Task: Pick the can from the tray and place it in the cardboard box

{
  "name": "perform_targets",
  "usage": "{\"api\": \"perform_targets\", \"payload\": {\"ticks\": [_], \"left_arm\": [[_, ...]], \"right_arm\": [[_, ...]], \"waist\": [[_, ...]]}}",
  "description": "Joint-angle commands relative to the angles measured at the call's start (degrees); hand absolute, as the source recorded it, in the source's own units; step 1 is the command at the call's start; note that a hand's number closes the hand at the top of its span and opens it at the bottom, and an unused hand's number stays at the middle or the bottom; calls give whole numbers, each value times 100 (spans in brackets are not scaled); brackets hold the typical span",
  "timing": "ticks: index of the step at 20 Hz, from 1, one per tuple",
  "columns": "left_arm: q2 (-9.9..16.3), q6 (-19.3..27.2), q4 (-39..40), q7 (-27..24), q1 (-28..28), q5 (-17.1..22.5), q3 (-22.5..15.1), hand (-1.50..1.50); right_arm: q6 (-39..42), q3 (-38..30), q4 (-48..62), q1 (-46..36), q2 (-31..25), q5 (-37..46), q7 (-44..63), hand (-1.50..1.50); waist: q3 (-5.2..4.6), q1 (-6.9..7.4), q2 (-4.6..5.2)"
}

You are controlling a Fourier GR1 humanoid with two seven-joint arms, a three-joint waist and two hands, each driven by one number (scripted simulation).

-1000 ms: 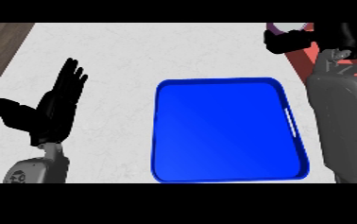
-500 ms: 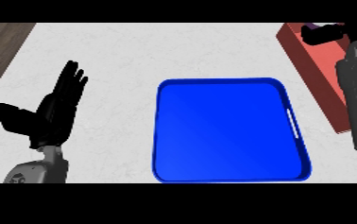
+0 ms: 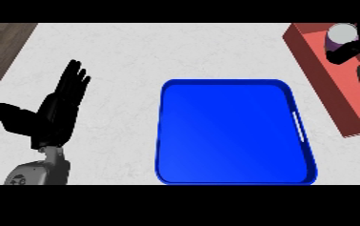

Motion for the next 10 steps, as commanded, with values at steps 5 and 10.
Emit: {"api": "perform_targets", "payload": {"ticks": [5, 10], "left_arm": [[-174, 62, -6, -178, 96, -124, -134, 0], [-44, -24, -11, -55, 97, -43, -31, 0]], "right_arm": [[-350, -561, 1812, -437, -252, -297, -859, -150], [-1533, -1050, 1341, -398, -268, -802, -1786, -150]], "waist": [[14, 63, 28], [22, 18, 13]]}}
